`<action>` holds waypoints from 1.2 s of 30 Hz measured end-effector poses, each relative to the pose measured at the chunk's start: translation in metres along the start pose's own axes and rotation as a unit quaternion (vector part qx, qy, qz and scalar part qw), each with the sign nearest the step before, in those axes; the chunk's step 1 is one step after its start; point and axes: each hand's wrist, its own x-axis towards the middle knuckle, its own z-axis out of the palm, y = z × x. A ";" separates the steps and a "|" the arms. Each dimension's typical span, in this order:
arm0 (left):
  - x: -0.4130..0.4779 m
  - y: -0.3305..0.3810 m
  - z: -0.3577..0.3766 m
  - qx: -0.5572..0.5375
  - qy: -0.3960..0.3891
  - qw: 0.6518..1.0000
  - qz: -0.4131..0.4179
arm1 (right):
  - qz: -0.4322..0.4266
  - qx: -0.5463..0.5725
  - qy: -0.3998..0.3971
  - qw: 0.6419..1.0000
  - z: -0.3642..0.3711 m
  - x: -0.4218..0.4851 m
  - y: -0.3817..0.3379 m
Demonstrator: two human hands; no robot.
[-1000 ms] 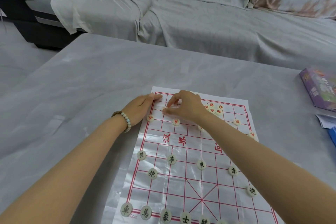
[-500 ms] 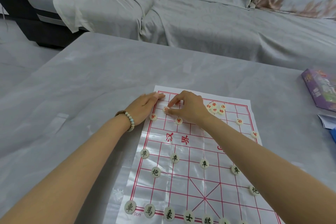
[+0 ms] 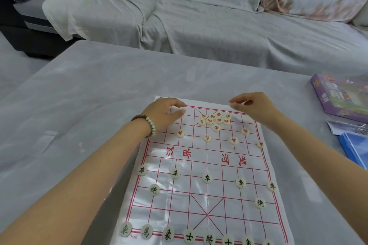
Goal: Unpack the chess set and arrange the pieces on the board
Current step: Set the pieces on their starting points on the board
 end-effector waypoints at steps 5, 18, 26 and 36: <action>0.010 0.025 0.020 0.053 -0.039 0.998 0.019 | 0.005 -0.018 -0.055 0.998 0.002 -0.006 0.017; 0.019 0.035 0.036 0.092 -0.033 0.995 0.026 | -0.053 -0.068 -0.077 0.993 0.023 -0.011 0.014; 0.012 0.036 0.033 0.085 -0.038 0.996 0.017 | -0.059 -0.077 -0.068 0.993 0.031 -0.017 -0.002; 0.006 0.041 0.035 0.076 -0.027 0.997 0.002 | -0.039 -0.137 -0.059 0.988 0.037 -0.028 -0.007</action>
